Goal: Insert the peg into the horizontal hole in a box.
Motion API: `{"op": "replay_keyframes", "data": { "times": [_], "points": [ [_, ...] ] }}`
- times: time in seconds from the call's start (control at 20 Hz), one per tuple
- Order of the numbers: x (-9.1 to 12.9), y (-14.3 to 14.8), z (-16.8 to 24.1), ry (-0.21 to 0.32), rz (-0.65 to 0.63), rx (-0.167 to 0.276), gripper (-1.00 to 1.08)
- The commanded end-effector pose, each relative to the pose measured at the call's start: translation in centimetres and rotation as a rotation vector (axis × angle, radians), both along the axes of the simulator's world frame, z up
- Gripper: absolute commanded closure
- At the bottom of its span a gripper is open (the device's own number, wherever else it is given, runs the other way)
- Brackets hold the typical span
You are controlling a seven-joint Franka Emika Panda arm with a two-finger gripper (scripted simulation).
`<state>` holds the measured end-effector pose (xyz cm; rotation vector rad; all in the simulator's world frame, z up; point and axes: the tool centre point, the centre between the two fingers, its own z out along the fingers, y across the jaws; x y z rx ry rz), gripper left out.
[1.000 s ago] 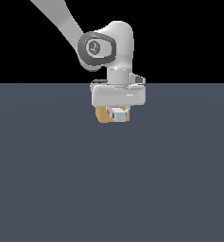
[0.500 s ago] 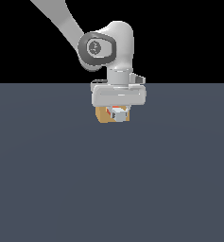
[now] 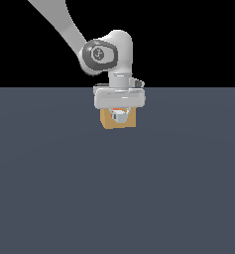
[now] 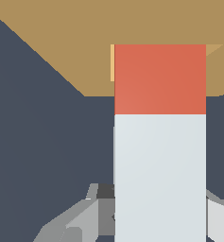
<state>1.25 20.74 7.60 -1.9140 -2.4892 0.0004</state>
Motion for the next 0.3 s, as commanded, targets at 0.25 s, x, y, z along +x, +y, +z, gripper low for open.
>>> {"op": "replay_keyframes", "data": {
  "times": [0.25],
  "points": [
    [-0.5,2.5,0.2,-0.003,-0.001,0.001,1.08]
  ]
}}
